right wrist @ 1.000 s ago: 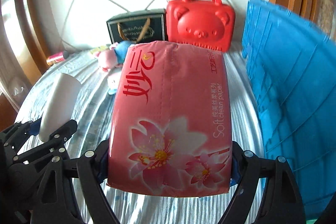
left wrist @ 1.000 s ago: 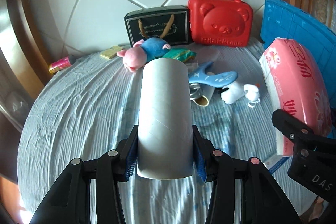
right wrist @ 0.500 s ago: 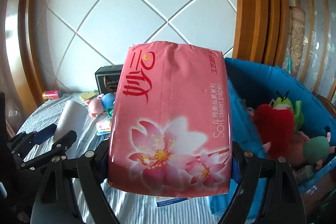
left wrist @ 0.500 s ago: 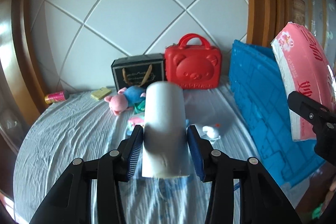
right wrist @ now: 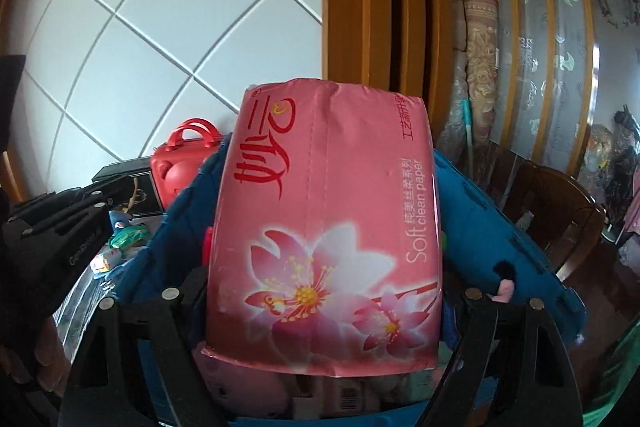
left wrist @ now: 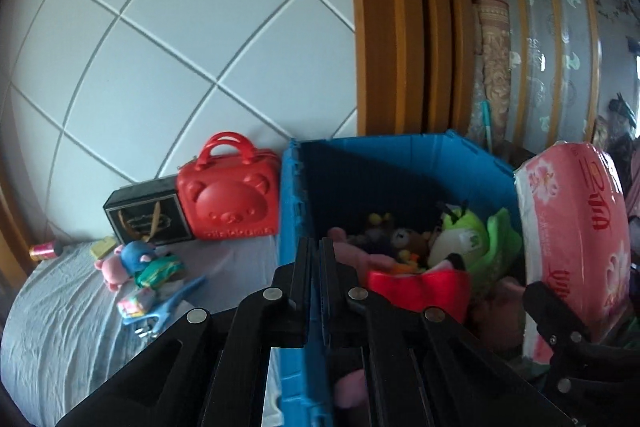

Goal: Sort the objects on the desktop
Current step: 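Open both tools to drop the tube and tissue pack into the bin, then withdraw both tools from the bin back over the table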

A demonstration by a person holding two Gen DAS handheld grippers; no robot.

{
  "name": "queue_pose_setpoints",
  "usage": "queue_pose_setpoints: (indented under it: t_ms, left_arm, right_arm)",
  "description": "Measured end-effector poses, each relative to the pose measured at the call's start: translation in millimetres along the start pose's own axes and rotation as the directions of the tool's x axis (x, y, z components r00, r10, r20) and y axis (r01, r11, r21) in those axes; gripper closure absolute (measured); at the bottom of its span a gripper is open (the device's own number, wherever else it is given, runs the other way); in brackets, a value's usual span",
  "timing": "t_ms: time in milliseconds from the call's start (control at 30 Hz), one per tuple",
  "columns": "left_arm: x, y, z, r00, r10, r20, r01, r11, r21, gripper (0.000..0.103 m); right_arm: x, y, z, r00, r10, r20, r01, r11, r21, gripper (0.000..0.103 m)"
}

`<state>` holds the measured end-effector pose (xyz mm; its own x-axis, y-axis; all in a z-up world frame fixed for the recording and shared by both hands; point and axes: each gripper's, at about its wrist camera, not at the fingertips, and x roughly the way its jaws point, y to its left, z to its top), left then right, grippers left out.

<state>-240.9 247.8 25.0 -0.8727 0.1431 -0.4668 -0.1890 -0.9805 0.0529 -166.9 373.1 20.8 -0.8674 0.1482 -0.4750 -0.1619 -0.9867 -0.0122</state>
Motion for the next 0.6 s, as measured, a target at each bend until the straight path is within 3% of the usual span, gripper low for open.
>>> queue_pose_setpoints:
  t_ms: [67, 133, 167, 200, 400, 500, 567, 600]
  left_arm:
    - [3, -7, -3, 1.000, 0.017, -0.011, -0.017, 1.000, 0.005, 0.095]
    - [5, -2, -8, 0.999, 0.040, -0.023, -0.040, 0.999, -0.007, 0.079]
    - [6, 0, -10, 0.998, 0.051, -0.029, -0.052, 0.999, -0.013, 0.058]
    - [6, 4, -12, 0.997, 0.070, -0.026, -0.071, 0.997, -0.018, 0.044]
    - [-5, 36, -20, 0.994, 0.100, -0.039, -0.102, 0.993, -0.059, 0.041]
    - [-8, 57, -26, 0.992, 0.117, -0.043, -0.121, 0.988, -0.092, 0.034]
    - [-10, 68, -31, 0.991, 0.125, -0.049, -0.129, 0.987, -0.100, 0.033]
    - [-10, 73, -33, 0.991, 0.125, -0.052, -0.130, 0.986, -0.100, 0.033]
  right_arm:
    - [10, -19, -4, 1.000, 0.006, -0.019, -0.006, 1.000, 0.012, 0.019]
    - [22, -23, -6, 0.999, 0.030, -0.038, -0.030, 1.000, 0.007, 0.019]
    - [30, -21, -7, 0.998, 0.043, -0.048, -0.043, 0.999, 0.000, 0.019]
    - [35, -18, -8, 0.997, 0.057, -0.056, -0.058, 0.998, -0.005, 0.019]
    - [53, 2, -12, 0.991, 0.097, -0.089, -0.099, 0.995, -0.015, 0.018]
    - [49, 3, -13, 0.995, 0.077, -0.068, -0.077, 0.997, -0.003, 0.013]
    - [46, 5, -11, 0.996, 0.062, -0.056, -0.062, 0.998, 0.004, 0.000]
    - [43, 9, -9, 0.997, 0.060, -0.047, -0.060, 0.998, 0.006, 0.000]
